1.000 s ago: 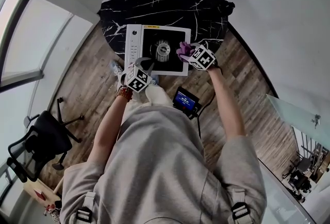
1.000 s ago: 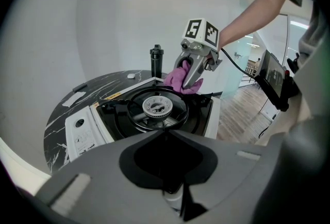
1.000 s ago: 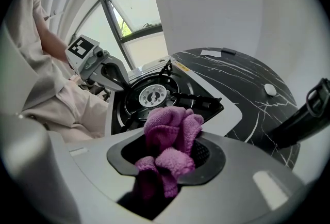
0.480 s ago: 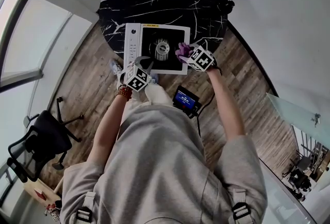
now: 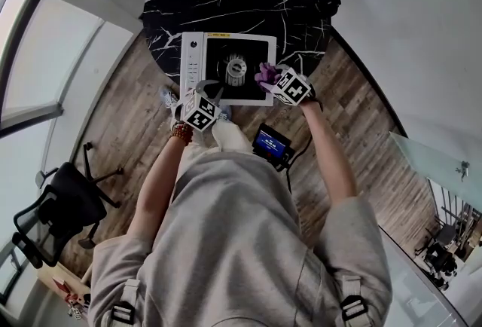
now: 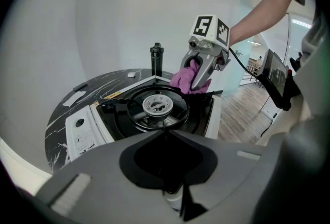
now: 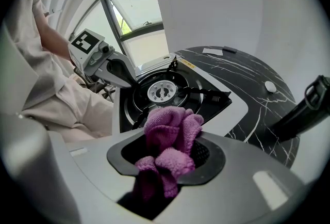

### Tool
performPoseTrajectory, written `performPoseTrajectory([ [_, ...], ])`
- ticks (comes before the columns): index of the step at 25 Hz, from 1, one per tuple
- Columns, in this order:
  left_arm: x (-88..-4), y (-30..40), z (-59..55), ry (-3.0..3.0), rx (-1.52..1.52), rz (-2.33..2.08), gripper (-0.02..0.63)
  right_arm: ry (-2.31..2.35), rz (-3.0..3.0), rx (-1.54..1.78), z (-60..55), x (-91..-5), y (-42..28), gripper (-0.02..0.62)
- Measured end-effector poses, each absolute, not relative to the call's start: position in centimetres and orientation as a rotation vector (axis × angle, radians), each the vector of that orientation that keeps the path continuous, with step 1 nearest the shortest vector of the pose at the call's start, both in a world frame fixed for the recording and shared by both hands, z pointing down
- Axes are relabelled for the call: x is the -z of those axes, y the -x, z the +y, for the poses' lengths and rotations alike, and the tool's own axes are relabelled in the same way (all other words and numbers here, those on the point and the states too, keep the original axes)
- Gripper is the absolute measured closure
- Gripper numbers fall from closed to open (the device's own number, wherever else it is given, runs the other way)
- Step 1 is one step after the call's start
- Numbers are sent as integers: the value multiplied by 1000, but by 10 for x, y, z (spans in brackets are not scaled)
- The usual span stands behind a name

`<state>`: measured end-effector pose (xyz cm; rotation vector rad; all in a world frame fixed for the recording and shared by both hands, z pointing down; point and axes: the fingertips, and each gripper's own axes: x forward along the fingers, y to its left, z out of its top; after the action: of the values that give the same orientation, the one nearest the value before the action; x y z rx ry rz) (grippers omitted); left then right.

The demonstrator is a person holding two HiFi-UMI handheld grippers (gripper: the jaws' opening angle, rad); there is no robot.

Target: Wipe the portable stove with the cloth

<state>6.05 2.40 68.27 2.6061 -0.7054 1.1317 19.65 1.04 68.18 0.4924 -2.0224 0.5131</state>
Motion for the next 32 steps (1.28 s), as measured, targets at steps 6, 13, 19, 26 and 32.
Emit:
performPoseTrajectory([
  [6, -684, -61, 23, -2597, -1133, -698, 581, -508, -2016, -516, 16, -682, -195, 419],
  [13, -686, -60, 22, -2605, -1141, -712, 583, -555, -2032, -521, 27, -684, -186, 427],
  [19, -686, -61, 22, -2589, -1134, -697, 581, -603, -2028, -544, 28, -684, -188, 430],
  [26, -659, -54, 9, -2595, -907, -629, 477, -686, -2143, -394, 21, -640, -185, 425],
  [32, -652, -47, -30, -2655, -897, -681, 491, -480, -2146, -242, 44, -622, -152, 423],
])
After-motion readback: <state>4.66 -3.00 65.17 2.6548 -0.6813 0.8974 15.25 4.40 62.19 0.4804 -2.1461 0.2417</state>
